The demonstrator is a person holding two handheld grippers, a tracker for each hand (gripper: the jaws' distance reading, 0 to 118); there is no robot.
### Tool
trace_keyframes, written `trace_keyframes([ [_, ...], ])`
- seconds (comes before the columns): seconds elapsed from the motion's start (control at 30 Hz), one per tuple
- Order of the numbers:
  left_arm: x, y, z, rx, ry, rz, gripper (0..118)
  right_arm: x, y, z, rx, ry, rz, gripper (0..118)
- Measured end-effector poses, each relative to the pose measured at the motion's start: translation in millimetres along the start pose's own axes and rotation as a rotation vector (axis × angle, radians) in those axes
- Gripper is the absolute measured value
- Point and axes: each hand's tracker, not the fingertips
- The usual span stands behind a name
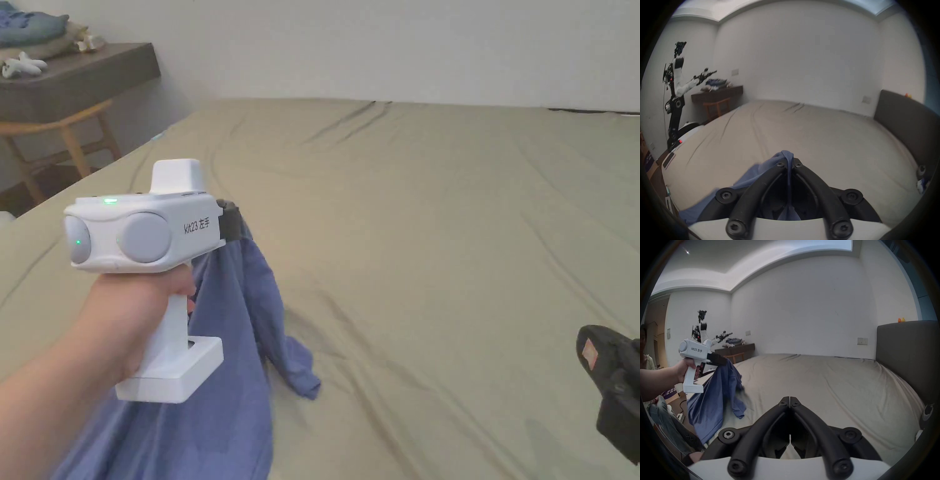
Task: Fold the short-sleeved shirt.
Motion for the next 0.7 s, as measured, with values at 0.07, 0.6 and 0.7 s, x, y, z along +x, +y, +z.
trace_keyframes([
  [0.07,28,23,22,0.045,-0.066,-0.020,2,8,13,24,0.021,-0.003,-0.006,0],
  [0.6,397,35,100,0.057,-0.669,-0.282,2,99,9,220,0.104,-0.343,-0.042,0],
  [0.7,458,0,91,-0.065,-0.750,-0.281,2,115,-4,245,0.090,-0.413,-0.059,0],
])
